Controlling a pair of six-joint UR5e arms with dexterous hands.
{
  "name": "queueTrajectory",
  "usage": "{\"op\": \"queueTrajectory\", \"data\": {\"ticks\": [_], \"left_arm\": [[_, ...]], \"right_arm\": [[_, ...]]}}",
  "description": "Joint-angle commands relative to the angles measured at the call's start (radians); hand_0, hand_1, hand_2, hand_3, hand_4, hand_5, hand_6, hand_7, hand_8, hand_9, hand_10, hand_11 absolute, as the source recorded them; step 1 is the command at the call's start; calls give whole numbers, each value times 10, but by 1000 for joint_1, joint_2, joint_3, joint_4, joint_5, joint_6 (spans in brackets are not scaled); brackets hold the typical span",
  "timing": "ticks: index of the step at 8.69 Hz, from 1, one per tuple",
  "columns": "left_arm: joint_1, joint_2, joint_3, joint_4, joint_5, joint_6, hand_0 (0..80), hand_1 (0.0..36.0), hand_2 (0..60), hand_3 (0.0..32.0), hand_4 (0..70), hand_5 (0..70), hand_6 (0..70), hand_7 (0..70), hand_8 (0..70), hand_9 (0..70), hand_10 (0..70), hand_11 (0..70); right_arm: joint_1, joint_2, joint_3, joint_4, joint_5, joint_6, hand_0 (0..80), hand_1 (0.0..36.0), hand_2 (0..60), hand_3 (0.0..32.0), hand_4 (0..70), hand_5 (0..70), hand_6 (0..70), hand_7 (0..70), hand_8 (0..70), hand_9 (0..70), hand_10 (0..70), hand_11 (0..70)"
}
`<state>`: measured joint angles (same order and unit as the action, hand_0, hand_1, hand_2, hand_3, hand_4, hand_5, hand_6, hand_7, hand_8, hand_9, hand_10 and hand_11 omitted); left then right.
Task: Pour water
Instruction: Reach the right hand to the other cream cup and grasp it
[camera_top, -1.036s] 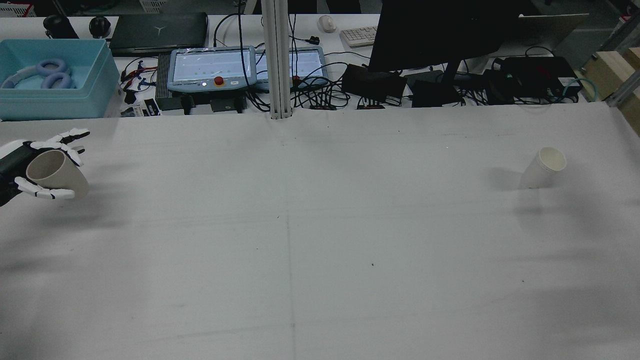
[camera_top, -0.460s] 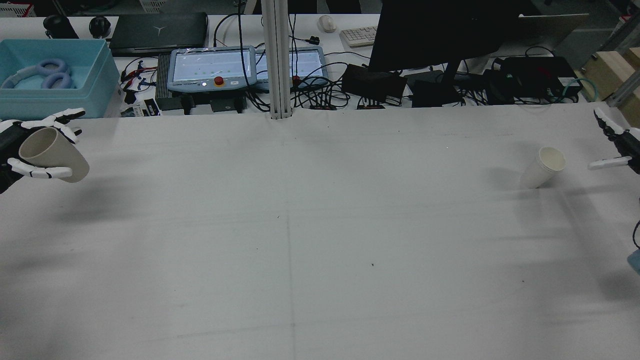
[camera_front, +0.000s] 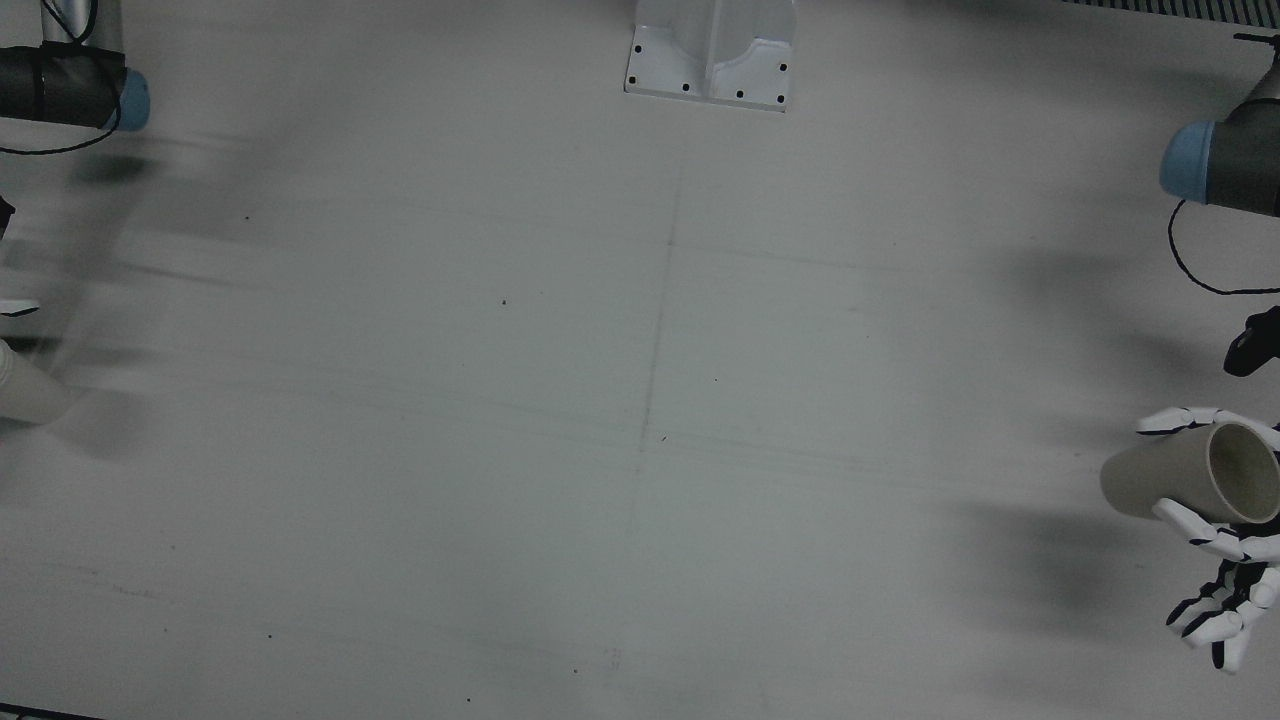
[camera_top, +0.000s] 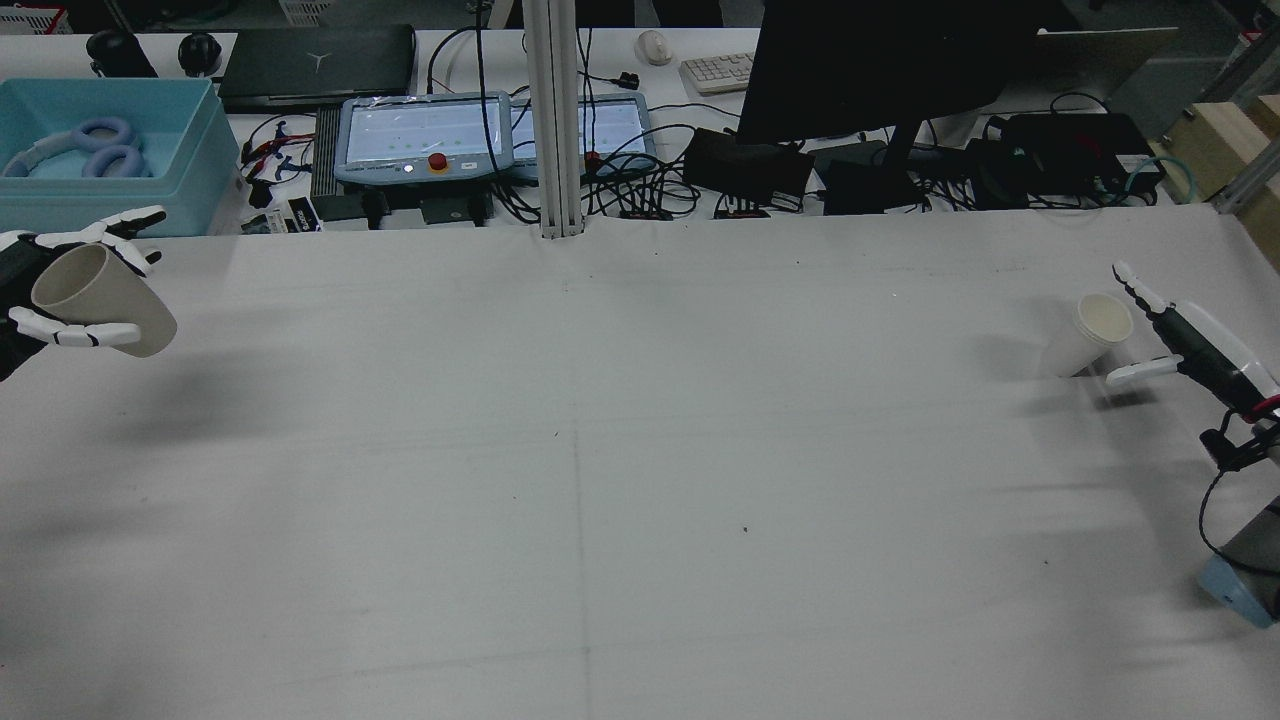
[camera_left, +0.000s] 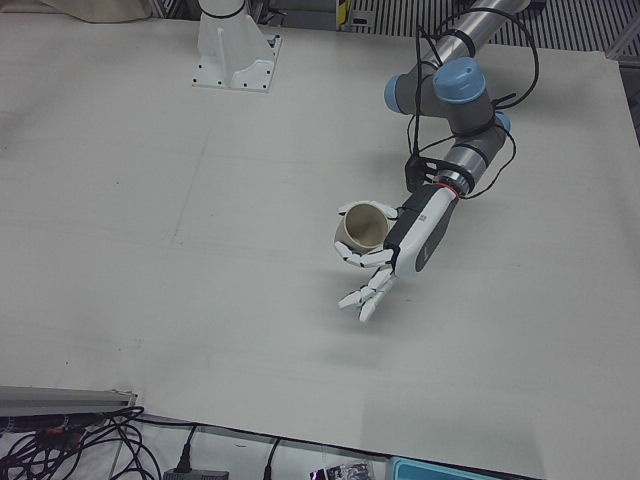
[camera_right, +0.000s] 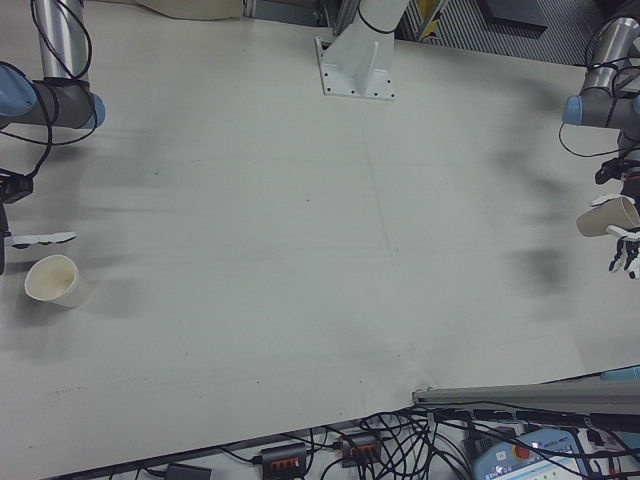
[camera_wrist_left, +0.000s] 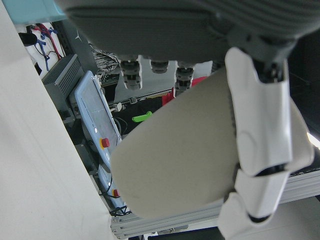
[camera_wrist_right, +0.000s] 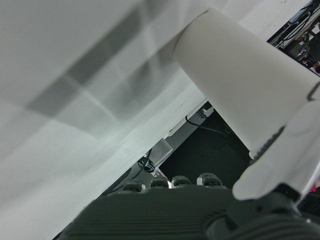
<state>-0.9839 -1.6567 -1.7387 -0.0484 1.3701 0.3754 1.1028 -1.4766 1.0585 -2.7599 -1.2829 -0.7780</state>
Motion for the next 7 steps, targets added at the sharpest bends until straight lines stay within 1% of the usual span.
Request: {"op": "queueTrajectory", "data": {"ticks": [1, 3, 4, 7], "left_arm": [[-1, 0, -15, 9, 0, -3, 586, 360, 600, 0, 700, 700, 81, 155, 23, 31, 73, 126], [-4, 0, -13, 9, 0, -6, 587, 360, 600, 0, 700, 700, 83, 157, 23, 32, 71, 124], [-3, 1, -12, 9, 0, -12, 586, 360, 600, 0, 700, 700, 83, 157, 23, 33, 71, 124], [-4, 2, -9, 9, 0, -12, 584, 360, 600, 0, 700, 700, 82, 155, 24, 34, 73, 126]], "right_arm": [[-43, 7, -15, 2, 20, -7, 376, 28, 0, 0, 0, 0, 0, 0, 19, 21, 0, 0], [-46, 22, -15, 2, 26, -14, 387, 34, 0, 0, 0, 0, 0, 0, 23, 24, 0, 0], [-56, 22, -15, 2, 52, -9, 394, 39, 0, 0, 0, 0, 0, 0, 27, 27, 0, 0], [-60, 35, -14, 0, 60, -10, 409, 48, 0, 0, 0, 0, 0, 0, 36, 40, 0, 0]]}}
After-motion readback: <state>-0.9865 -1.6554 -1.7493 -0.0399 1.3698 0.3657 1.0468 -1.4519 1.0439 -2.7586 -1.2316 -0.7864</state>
